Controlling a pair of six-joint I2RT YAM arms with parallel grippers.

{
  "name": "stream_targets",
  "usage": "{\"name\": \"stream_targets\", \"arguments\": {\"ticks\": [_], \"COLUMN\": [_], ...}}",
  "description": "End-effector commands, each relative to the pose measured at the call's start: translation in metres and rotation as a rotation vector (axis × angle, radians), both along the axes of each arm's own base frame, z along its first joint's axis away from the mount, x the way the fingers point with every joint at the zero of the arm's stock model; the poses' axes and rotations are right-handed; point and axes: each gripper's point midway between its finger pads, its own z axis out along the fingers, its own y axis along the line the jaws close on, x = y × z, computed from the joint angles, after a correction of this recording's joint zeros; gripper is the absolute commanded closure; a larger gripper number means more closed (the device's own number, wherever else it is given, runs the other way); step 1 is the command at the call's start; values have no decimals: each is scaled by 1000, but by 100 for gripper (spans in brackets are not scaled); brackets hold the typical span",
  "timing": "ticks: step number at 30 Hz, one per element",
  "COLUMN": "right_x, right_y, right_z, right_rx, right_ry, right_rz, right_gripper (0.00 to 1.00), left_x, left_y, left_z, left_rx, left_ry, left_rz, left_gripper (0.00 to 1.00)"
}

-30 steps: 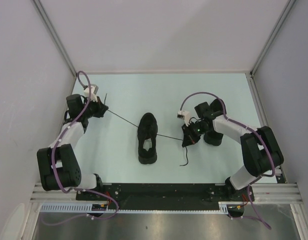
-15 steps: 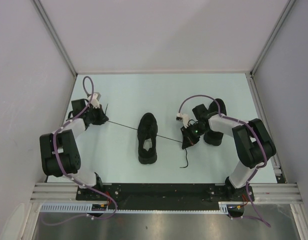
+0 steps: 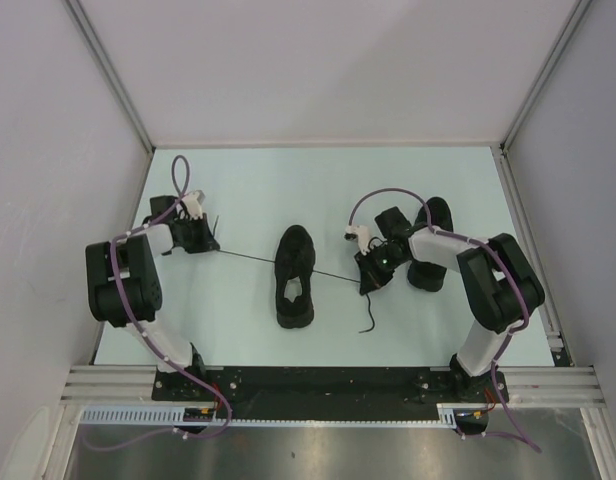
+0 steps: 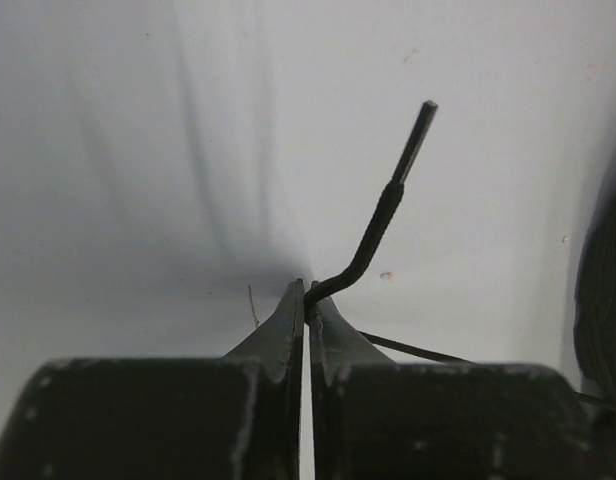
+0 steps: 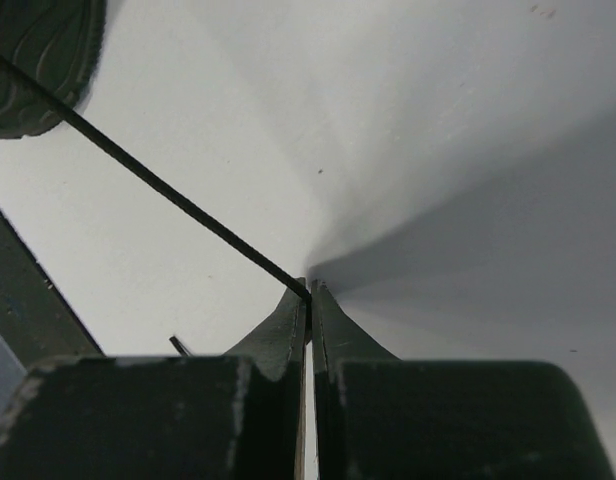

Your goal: Tie the shoes

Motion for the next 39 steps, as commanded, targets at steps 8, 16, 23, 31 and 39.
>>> {"name": "stream_targets", "arguments": {"ticks": [8,16,23,31,39], "right_x": [72,99,76,32,34], "right_y": [19,10,0,1,5], "right_z": [64,172,253,201,154], "right_rx": [3,90,228,159,117], "right_ry": [-370,-693,-881,-679,-496], "right_rz": [-17,-54,-35,152,148], "right_gripper": [36,0,0,0,0], "left_x": [19,23,-21,-73,-109], "left_y": [1,-8,-32,-67,-131], "left_z": [34,175,296,252,126], "left_rx": [-62,13,214,369,385], "left_ry": [-65,-472,-897,-842,-678], "left_rz": [9,-140,-390,-839,-1299], "left_gripper": [69,36,1,1,22]}}
